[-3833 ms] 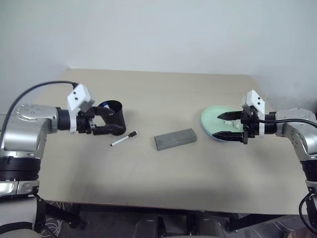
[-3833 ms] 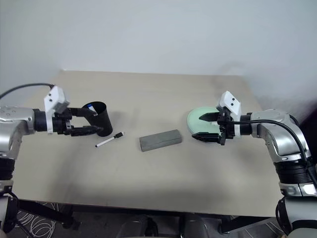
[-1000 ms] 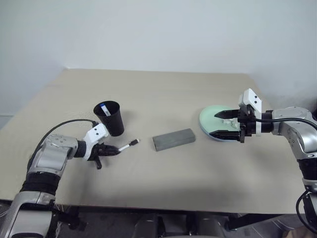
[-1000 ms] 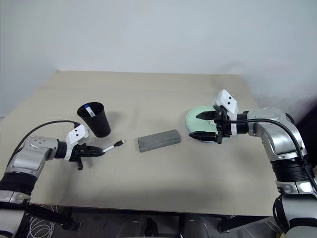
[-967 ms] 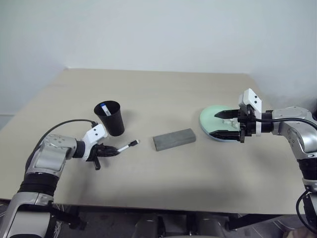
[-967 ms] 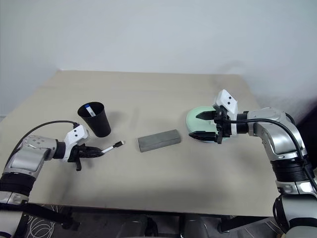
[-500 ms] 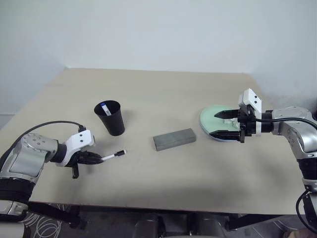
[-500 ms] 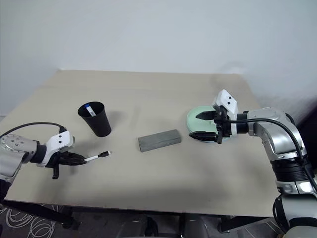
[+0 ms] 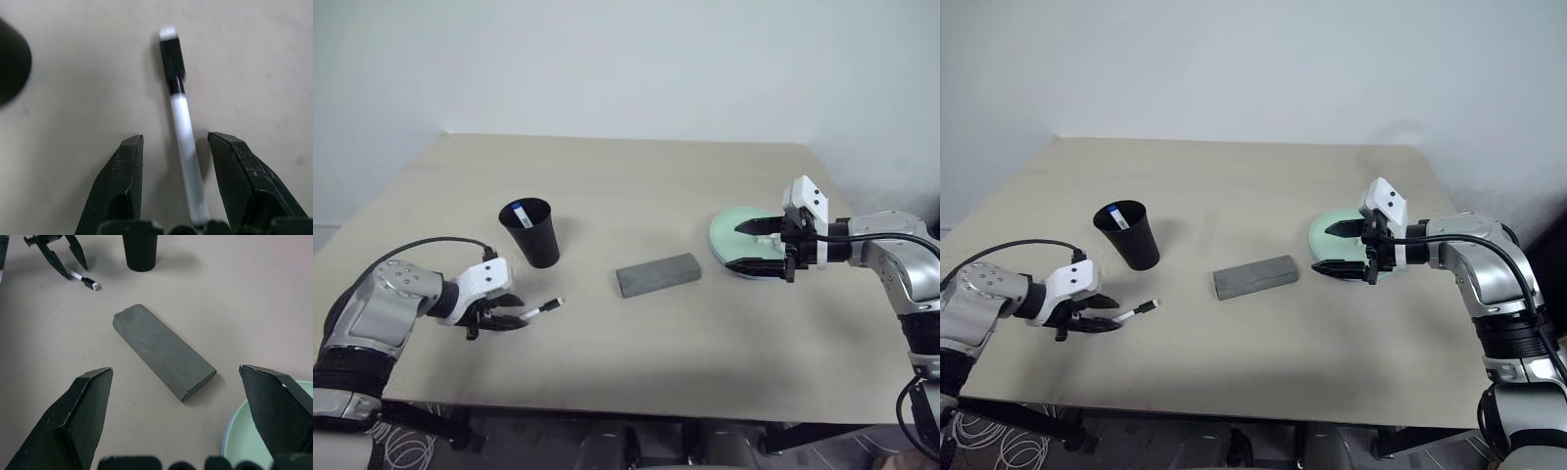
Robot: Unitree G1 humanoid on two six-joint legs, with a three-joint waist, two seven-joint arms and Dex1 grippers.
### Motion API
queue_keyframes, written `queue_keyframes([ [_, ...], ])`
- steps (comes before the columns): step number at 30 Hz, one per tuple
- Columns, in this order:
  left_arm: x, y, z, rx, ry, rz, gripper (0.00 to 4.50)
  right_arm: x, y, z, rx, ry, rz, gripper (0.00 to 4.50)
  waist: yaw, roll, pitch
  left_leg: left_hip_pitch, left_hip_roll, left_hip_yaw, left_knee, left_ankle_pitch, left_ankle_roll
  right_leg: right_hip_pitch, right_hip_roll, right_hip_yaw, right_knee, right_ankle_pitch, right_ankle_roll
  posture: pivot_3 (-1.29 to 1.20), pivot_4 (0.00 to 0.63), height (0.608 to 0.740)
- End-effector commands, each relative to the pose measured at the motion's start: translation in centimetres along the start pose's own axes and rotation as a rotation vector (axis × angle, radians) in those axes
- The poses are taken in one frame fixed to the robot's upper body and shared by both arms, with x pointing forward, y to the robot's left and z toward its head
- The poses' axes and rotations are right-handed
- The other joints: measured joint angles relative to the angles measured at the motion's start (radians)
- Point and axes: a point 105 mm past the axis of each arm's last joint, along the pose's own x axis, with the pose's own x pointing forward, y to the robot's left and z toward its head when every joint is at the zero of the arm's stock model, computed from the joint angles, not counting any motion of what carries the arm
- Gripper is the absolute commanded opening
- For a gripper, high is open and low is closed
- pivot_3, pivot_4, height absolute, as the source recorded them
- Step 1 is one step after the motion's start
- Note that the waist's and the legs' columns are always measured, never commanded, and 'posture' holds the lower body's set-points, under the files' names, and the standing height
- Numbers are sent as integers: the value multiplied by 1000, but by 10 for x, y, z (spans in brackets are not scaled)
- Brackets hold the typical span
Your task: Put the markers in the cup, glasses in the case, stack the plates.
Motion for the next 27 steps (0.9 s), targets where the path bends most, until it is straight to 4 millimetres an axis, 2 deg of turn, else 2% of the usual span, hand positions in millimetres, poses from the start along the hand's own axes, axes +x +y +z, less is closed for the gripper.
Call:
queue_keyframes([
  [1, -2, 9, 10, 25, -11, 35, 2151, -4, -1, 12, -45, -30, -15, 4500, 0, 0, 0, 0, 0, 0, 0, 0, 0, 0, 1, 0, 0, 0, 0, 0, 0, 732],
  [9, 6, 6, 11, 8, -11, 12, 2151, -5, -1, 12, -43, -32, -18, 4500, 0, 0, 0, 0, 0, 0, 1, 0, 0, 0, 1, 0, 1, 0, 0, 0, 0, 732],
  [15, 9, -1, 7, 2, 6, -21, 194, -5, -1, 13, -43, -32, -18, 4500, 0, 0, 0, 0, 0, 0, 2, 1, -1, 1, 1, 0, 1, 0, 0, 0, 0, 732],
  [16, 10, -3, 7, 3, 6, -27, 38, -5, -1, 13, -43, -31, -18, 4500, 0, 1, 0, 0, 0, 0, 2, 1, -1, 1, 1, 0, 1, 0, 0, 0, 0, 732],
  [20, 10, -5, 14, 10, -32, -32, 38, -5, -1, 13, -43, -31, -15, 4500, 0, 1, -1, 1, 0, 0, 2, 1, -1, 1, 1, 0, 1, 0, 0, 0, 0, 732],
  [23, 6, 0, 28, 0, -111, -15, 38, -5, -1, 13, -43, -30, -15, 4500, 1, 1, -1, 0, 0, -1, 2, 1, -1, 1, 1, 0, 1, 0, 0, 0, 0, 732],
  [25, -4, 4, 56, -18, -259, -14, 38, -5, -1, 14, -44, -30, -16, 4500, 1, 1, -1, 0, 0, -1, 2, 1, -1, 1, 1, 0, 1, 0, 0, 0, 0, 732],
  [27, -11, 6, 75, -27, -359, -15, 38, -5, -2, 14, -44, -31, -17, 4500, 0, 0, -1, -4, 0, -2, 4, 1, -1, 0, 1, 0, 1, 0, 0, 0, 0, 732],
])
